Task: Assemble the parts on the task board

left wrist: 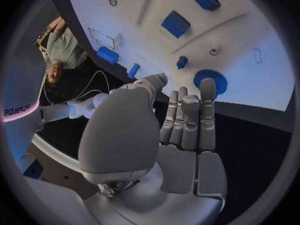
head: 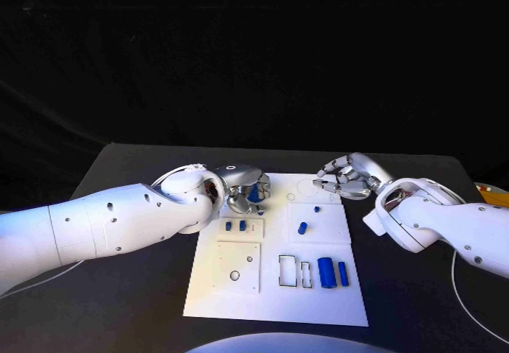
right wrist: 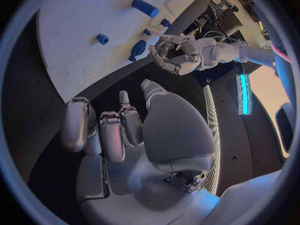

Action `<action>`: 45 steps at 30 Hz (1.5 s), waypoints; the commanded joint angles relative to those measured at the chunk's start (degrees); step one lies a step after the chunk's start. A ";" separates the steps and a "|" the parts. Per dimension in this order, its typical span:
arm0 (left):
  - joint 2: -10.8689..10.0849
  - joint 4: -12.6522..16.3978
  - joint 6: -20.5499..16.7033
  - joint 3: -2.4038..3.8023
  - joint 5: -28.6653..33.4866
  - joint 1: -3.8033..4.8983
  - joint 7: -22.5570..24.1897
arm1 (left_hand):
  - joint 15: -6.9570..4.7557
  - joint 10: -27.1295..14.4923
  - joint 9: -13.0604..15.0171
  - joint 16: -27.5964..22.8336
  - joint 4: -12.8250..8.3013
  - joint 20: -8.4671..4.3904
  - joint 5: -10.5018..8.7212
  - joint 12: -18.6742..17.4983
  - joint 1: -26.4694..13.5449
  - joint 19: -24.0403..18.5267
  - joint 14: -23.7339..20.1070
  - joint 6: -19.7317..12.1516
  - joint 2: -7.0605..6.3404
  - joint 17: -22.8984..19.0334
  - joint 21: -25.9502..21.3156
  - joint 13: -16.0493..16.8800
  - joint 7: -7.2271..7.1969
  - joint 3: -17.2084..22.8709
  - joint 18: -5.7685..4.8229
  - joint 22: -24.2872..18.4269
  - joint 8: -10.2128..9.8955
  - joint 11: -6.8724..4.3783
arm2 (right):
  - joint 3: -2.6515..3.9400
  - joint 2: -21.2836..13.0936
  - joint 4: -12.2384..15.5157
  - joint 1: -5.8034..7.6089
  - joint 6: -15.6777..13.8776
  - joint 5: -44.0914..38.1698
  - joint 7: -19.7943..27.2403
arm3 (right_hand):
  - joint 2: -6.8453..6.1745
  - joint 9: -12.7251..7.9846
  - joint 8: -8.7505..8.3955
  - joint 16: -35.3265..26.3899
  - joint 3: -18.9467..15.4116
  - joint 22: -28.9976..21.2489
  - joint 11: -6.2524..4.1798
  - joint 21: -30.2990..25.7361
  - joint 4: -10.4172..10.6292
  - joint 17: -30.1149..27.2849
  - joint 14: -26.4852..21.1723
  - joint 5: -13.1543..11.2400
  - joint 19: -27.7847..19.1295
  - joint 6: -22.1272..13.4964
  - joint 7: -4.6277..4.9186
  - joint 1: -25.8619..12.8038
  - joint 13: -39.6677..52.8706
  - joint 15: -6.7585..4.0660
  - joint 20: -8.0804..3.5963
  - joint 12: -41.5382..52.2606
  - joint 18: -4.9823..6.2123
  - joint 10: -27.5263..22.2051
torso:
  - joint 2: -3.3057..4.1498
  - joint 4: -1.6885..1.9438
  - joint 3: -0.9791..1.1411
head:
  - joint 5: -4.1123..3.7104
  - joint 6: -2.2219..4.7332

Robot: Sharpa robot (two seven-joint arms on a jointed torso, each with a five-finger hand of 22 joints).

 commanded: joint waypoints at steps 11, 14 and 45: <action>1.89 -1.70 6.70 -0.06 -3.65 -0.32 -1.32 | 0.41 -0.62 -0.22 0.77 0.34 0.27 0.06 -1.77 1.30 0.45 -0.75 1.66 0.23 -1.87 1.56 -1.57 0.18 -0.72 -0.32 1.71 -1.02 0.31 | 0.00 0.04 0.13 -0.04 0.14 -0.44 0.48 | 0.00 0.06 0.39 -0.36 -0.37 0.73 -0.12 -0.19 -0.06 4.83 3.56 0.24 -0.35 -0.20 0.02 -0.19 3.84 -0.34 0.12 -0.31 0.46 -0.43 | -0.04 0.01 0.08 | -0.18 -0.28; 2.12 -1.97 7.64 -0.05 -3.66 -0.32 -1.68 | 0.41 -0.14 -0.25 1.34 0.45 0.31 0.09 -1.94 1.56 0.70 -0.55 2.14 0.30 -1.76 2.14 -1.89 0.11 -0.57 -0.39 2.37 -1.21 0.30 | 0.00 0.03 0.15 -0.04 0.14 -0.44 0.47 | 0.00 0.06 0.39 -0.36 -0.37 0.73 -0.12 -0.19 -0.06 4.83 3.56 0.24 -0.35 -0.20 0.02 -0.19 3.84 -0.34 0.12 -0.31 0.46 -0.43 | -0.04 0.07 0.08 | -0.22 -0.35; 3.74 -4.00 7.63 0.00 -3.94 -1.20 -2.58 | 0.21 5.70 -0.49 6.53 -0.23 0.16 -0.16 -4.28 4.11 4.21 2.05 6.26 0.98 -0.29 8.63 -5.12 0.73 4.96 -1.40 9.66 -3.96 0.07 | 0.01 0.26 0.00 -0.05 0.20 -0.44 0.55 | 0.15 0.07 0.48 -0.39 -0.33 0.78 -0.13 -0.20 -0.05 4.91 3.56 0.34 -0.33 -0.15 0.00 -0.10 3.97 -0.35 0.11 -0.20 0.45 -0.34 | 0.01 0.00 0.09 | -0.18 -0.65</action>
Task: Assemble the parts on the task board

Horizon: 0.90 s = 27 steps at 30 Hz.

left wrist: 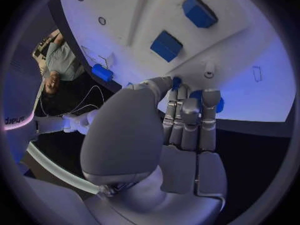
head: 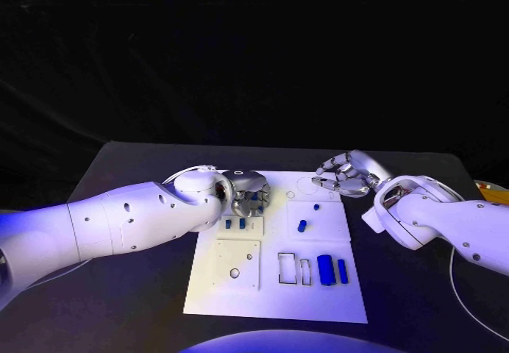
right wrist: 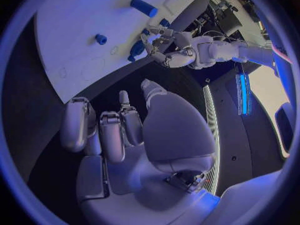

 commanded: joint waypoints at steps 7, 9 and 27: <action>0.22 -0.77 1.47 -0.05 0.52 -0.41 -0.38 | -0.07 0.59 0.01 0.67 -0.22 -0.06 -0.23 -0.61 0.71 0.74 0.65 0.61 -0.06 0.44 0.90 -0.41 -0.03 0.75 -0.58 1.02 -0.67 0.03 | 0.00 0.03 0.02 -0.04 0.22 -0.44 0.45 | 0.15 0.09 0.27 -0.39 -0.33 0.80 -0.13 -0.20 -0.05 4.93 3.56 0.34 -0.34 -0.15 0.00 -0.11 3.95 -0.35 0.11 -0.20 0.45 -0.34 | 0.01 0.02 0.03 | -0.12 -0.18; 0.31 -0.91 1.77 -0.05 0.55 -0.42 -0.48 | -0.09 0.79 0.01 0.88 -0.43 -0.08 -0.26 -0.75 0.87 1.02 0.80 0.72 0.10 0.50 1.30 -0.53 -0.01 1.09 -0.66 1.47 -0.83 0.00 | 0.00 0.03 0.02 -0.04 0.22 -0.44 0.46 | 0.15 0.09 0.27 -0.39 -0.33 0.80 -0.13 -0.20 -0.05 4.93 3.56 0.34 -0.34 -0.15 0.00 -0.11 3.95 -0.35 0.11 -0.20 0.45 -0.34 | -0.02 0.04 0.00 | -0.17 -0.25; 0.34 -1.21 1.25 -0.04 3.22 -0.51 0.43 | -0.72 4.11 0.63 2.83 -3.36 -0.52 -0.35 -0.57 2.28 4.22 3.48 3.36 1.88 2.93 5.48 -0.32 -0.02 3.07 -1.55 6.32 -1.54 -0.58 | 0.00 0.03 -0.01 -0.06 0.19 -0.44 0.53 | 0.15 0.09 0.27 -0.39 -0.33 0.80 -0.13 -0.20 -0.05 4.93 3.56 0.34 -0.34 -0.15 0.00 -0.11 3.95 -0.35 0.11 -0.20 0.45 -0.34 | -0.04 0.08 -0.02 | -0.21 -0.14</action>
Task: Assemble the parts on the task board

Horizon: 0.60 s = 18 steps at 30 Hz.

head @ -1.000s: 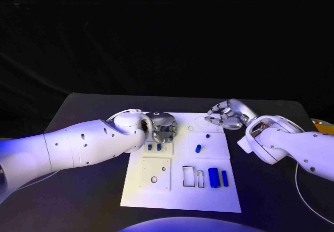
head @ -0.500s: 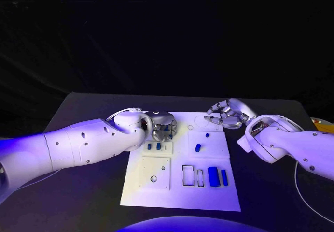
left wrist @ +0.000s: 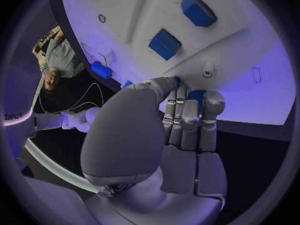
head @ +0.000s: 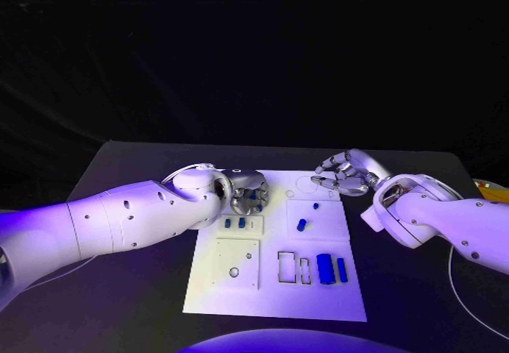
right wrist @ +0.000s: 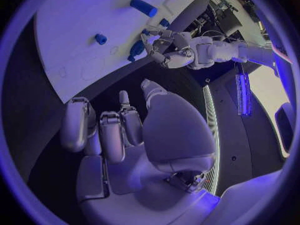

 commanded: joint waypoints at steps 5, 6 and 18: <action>-0.35 0.22 -0.69 -0.29 2.34 -0.45 0.96 | -0.02 1.08 0.28 0.81 -0.43 -0.03 -0.32 -0.53 -0.56 1.48 1.36 1.09 0.48 0.97 1.11 -0.09 -0.06 0.15 -0.89 1.27 -0.66 -0.05 | 0.00 0.06 0.00 -0.08 0.16 -0.44 0.53 | 0.15 0.10 0.27 -0.39 -0.33 0.77 -0.13 -0.20 -0.05 4.89 3.56 0.34 -0.34 -0.15 0.00 -0.11 3.96 -0.35 0.11 -0.20 0.45 -0.34 | -0.03 0.02 -0.02 | 0.06 0.17; -0.46 0.37 -1.11 -0.27 2.57 -0.45 1.15 | -0.03 1.16 0.31 0.83 -0.44 -0.03 -0.32 -0.57 -0.61 1.57 1.41 1.17 0.48 0.99 1.18 -0.09 -0.07 0.16 -0.91 1.36 -0.68 -0.06 | 0.00 0.07 -0.01 -0.08 0.16 -0.44 0.54 | 0.15 0.10 0.27 -0.39 -0.33 0.77 -0.13 -0.20 -0.05 4.89 3.56 0.34 -0.34 -0.15 0.00 -0.11 3.96 -0.35 0.11 -0.20 0.45 -0.34 | -0.02 0.01 -0.03 | 0.04 0.18; -3.43 3.74 -4.25 1.15 5.05 -0.45 2.33 | -0.08 1.81 0.55 1.00 -0.34 -0.07 -0.34 -1.44 -1.54 1.88 1.96 1.77 0.23 1.09 1.51 -0.29 -0.11 0.13 -0.98 1.73 -1.17 -0.12 | 0.00 0.11 -0.13 -0.20 0.11 -0.44 0.63 | 0.25 0.13 0.41 -0.43 -0.33 0.72 -0.16 -0.32 -0.03 4.86 3.55 0.49 -0.37 -0.03 -0.03 -0.07 4.03 -0.38 0.09 -0.14 0.46 -0.28 | -0.08 0.08 -0.01 | 0.16 0.53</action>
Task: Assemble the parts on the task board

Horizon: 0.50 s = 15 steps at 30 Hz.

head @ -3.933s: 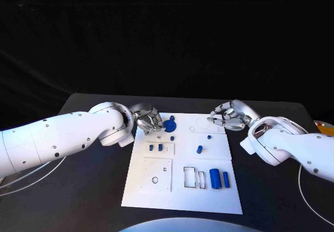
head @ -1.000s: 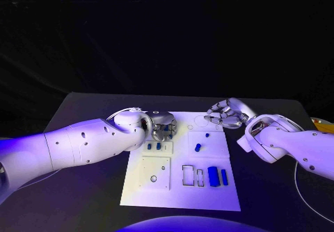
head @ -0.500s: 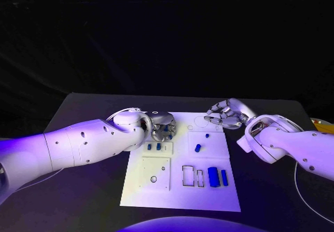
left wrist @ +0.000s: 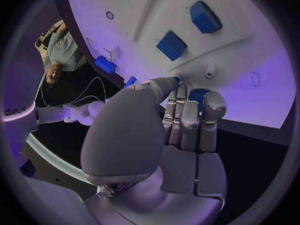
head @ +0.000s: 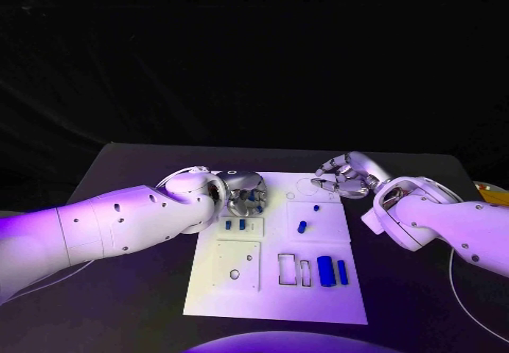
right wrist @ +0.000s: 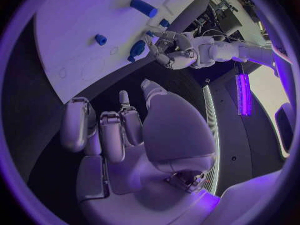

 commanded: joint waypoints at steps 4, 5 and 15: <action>-2.61 2.96 -1.01 1.46 2.60 0.09 0.67 | -0.05 0.64 0.13 0.15 -0.03 -0.09 -0.34 -0.78 -1.45 -0.02 0.32 0.53 -0.39 -0.53 0.16 -0.21 -0.03 -0.13 -0.98 -0.23 -0.61 0.05 | 0.00 -0.02 -0.04 -0.10 0.08 -0.44 0.53 | 0.25 0.08 0.18 -0.20 -0.33 0.73 -0.16 -0.32 -0.03 4.87 3.55 0.17 -0.37 -0.03 -0.04 -0.07 4.04 -0.38 0.09 -0.14 0.46 -0.28 | -0.05 0.10 0.08 | 0.10 0.12; -3.12 3.42 -0.88 1.68 2.73 0.13 0.53 | -0.05 0.69 0.15 0.12 0.00 -0.09 -0.34 -0.88 -1.55 0.01 0.30 0.56 -0.44 -0.62 0.18 -0.24 -0.04 -0.15 -0.98 -0.20 -0.66 0.04 | 0.00 -0.03 -0.05 -0.11 0.07 -0.44 0.52 | 0.25 0.09 0.23 -0.22 -0.34 0.68 -0.17 -0.41 -0.03 4.86 3.55 0.20 -0.41 0.01 -0.05 -0.06 4.00 -0.39 0.09 -0.17 0.48 -0.31 | -0.06 0.13 0.08 | 0.16 0.16; -6.41 4.95 1.32 2.42 3.60 0.28 -0.88 | -0.06 0.85 0.20 0.06 0.10 -0.09 -0.35 -1.13 -1.82 -0.07 0.25 0.66 -0.61 -0.86 0.10 -0.29 -0.08 -0.23 -0.97 -0.28 -0.82 0.02 | 0.00 -0.12 -0.07 -0.12 0.05 -0.44 0.50 | 0.25 0.09 0.23 -0.22 -0.34 0.68 -0.17 -0.41 -0.03 4.86 3.55 0.20 -0.41 0.01 -0.05 -0.06 4.00 -0.39 0.09 -0.17 0.48 -0.31 | -0.07 0.15 0.08 | 0.27 0.21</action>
